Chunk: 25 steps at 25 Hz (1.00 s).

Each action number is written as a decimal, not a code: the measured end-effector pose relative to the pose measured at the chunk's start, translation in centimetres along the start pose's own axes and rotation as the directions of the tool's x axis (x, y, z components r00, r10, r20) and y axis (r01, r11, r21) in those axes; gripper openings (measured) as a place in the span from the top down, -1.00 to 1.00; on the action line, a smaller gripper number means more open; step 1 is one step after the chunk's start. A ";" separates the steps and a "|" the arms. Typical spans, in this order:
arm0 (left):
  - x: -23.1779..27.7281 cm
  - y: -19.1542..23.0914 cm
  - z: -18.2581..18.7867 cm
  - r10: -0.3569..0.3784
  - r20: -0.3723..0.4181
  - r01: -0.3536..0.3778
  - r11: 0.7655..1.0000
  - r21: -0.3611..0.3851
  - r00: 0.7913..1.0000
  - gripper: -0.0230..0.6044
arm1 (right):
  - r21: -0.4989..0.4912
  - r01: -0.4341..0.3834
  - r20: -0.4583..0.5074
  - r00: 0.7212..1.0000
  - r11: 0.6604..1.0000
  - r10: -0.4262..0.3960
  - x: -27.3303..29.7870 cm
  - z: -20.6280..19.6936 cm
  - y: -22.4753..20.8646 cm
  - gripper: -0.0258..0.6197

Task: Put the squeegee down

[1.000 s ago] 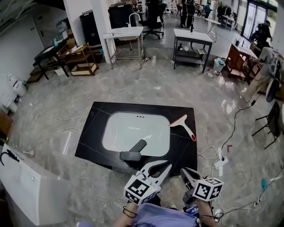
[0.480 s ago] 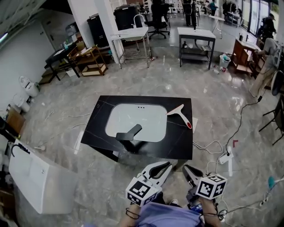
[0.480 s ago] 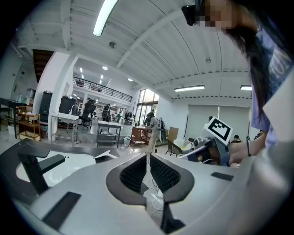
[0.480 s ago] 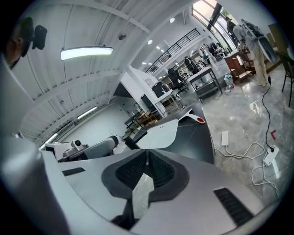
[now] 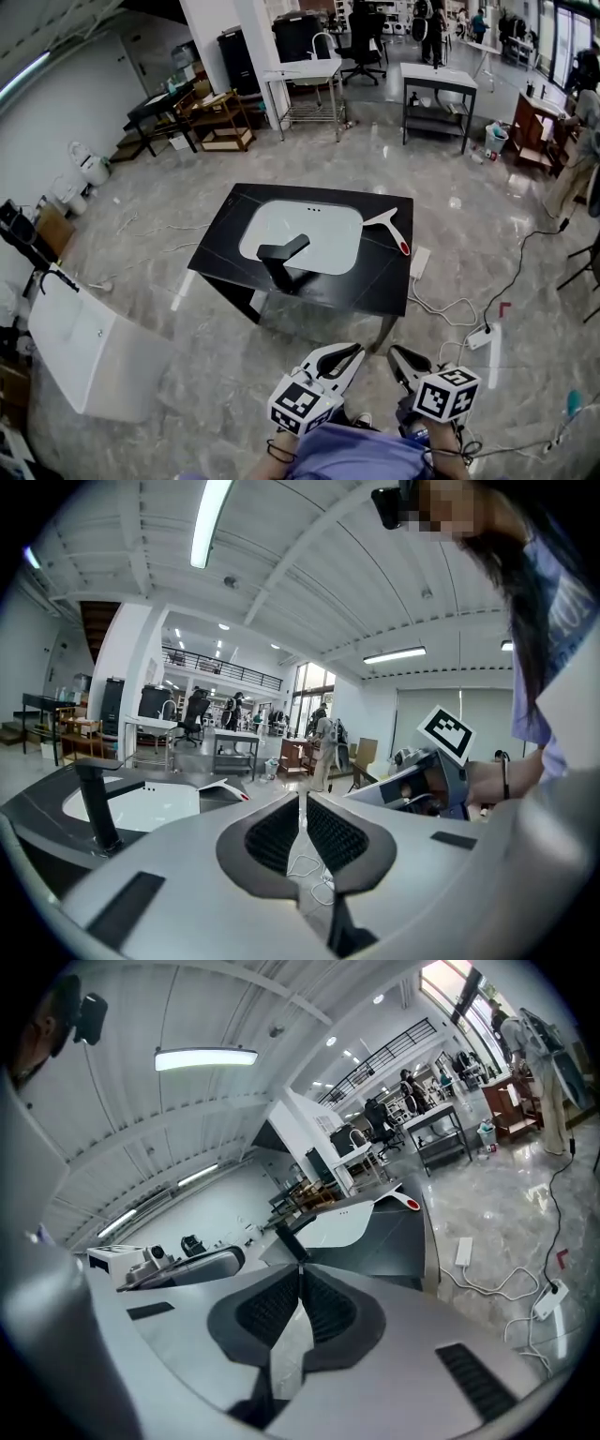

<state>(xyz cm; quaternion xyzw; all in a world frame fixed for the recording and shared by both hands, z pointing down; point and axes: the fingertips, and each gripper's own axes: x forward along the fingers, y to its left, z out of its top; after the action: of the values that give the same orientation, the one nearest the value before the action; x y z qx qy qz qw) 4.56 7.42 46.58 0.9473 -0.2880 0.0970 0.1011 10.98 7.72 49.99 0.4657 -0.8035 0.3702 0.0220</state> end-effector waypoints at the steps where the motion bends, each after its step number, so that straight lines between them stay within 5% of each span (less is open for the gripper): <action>1: -0.3 -0.4 -0.2 0.008 -0.002 -0.008 1.000 0.001 1.000 0.84 | -0.007 -0.004 0.005 1.000 1.000 0.004 -0.3 -0.1 0.2 0.83; 14: -3.6 -4.0 -3.5 0.052 -0.055 -0.052 0.999 0.003 0.997 0.84 | -0.023 -0.060 -0.021 0.998 0.998 0.059 -2.6 -4.1 2.5 0.83; 25: -2.6 -5.5 -4.0 0.012 -0.083 -0.012 1.000 0.007 0.996 0.84 | -0.035 -0.051 -0.012 0.999 0.998 0.050 -3.8 -4.2 2.1 0.83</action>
<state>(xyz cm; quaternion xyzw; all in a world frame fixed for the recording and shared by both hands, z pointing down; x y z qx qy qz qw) 5.05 14.23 49.04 0.9411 -0.2889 0.1377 0.1095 10.24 13.70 50.36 0.4427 -0.8213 0.3589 0.0255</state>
